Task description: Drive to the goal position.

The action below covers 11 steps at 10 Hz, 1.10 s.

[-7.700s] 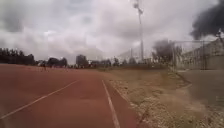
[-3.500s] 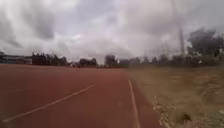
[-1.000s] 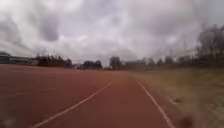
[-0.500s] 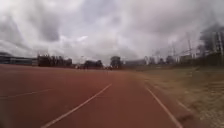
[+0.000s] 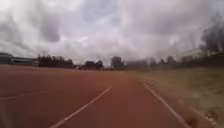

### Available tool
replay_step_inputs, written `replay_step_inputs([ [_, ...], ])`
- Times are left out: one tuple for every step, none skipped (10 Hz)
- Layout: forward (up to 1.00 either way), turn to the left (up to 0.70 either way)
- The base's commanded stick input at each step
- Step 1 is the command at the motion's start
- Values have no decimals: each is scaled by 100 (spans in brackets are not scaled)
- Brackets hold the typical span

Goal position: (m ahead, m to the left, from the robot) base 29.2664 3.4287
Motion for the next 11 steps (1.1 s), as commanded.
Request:
replay_step_inputs([
  [85, 0],
  [85, 0],
  [85, 0],
  [85, 0],
  [85, 0],
  [85, 0],
  [85, 0],
  [85, 0],
  [85, 0],
  [85, 0],
  [85, 0],
])
